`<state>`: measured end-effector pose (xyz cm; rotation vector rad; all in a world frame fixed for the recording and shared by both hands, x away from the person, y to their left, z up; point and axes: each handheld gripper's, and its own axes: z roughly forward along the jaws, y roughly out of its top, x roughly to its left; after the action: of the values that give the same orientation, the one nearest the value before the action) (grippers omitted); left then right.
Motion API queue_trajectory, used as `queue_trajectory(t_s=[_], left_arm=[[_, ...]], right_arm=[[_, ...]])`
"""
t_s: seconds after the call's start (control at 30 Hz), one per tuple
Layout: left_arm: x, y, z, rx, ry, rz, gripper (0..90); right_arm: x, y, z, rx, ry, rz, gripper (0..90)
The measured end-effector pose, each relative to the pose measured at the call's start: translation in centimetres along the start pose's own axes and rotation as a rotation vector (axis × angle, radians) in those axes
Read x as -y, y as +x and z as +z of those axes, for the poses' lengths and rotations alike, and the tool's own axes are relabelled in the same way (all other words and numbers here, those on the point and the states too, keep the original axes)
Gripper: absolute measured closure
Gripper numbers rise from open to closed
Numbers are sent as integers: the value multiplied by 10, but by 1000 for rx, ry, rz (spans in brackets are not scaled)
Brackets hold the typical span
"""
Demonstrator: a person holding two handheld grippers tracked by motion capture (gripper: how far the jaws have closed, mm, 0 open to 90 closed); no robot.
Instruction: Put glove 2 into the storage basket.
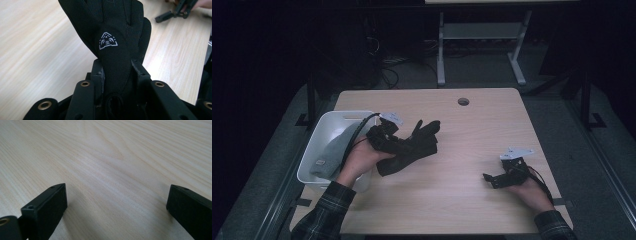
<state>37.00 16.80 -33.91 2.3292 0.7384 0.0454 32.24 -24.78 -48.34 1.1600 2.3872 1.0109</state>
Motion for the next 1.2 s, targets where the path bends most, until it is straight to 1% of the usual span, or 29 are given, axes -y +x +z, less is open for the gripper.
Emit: queue_trajectory(t_s=[0.1,0.17,0.27,0.3,0.43,0.5,0.57,0.73,0.8,0.93,1.0,1.1,1.2], left_arm=[[4,7,-13,-26,-14,-20,681],[9,12,-22,-40,-31,-40,681],[16,20,-35,-65,-50,-73,681],[19,23,-39,-72,-48,-77,681],[33,36,-53,-114,-54,-117,681],[40,42,-60,-142,-55,-138,681],[48,49,-68,-159,-69,-166,681],[67,64,-88,-209,-86,-226,681],[74,69,-96,-223,-91,-245,681],[88,79,-106,-249,-102,-289,680],[95,84,-110,-271,-100,-313,680],[105,92,-114,-297,-90,-349,680],[116,99,-113,-313,-72,-381,679]], right_arm=[[0,0,0,-1,0,0,30],[0,0,0,-1,0,0,30],[0,0,0,-1,0,0,30],[0,0,0,-1,0,0,30],[0,0,0,0,0,0,30],[0,0,0,-1,0,1,30],[0,0,0,0,0,0,29],[0,0,0,0,0,-1,29],[0,0,0,0,0,1,30],[0,0,0,0,0,0,30],[0,0,0,0,0,0,30],[0,0,0,0,-1,1,30],[0,0,0,0,0,0,29]])
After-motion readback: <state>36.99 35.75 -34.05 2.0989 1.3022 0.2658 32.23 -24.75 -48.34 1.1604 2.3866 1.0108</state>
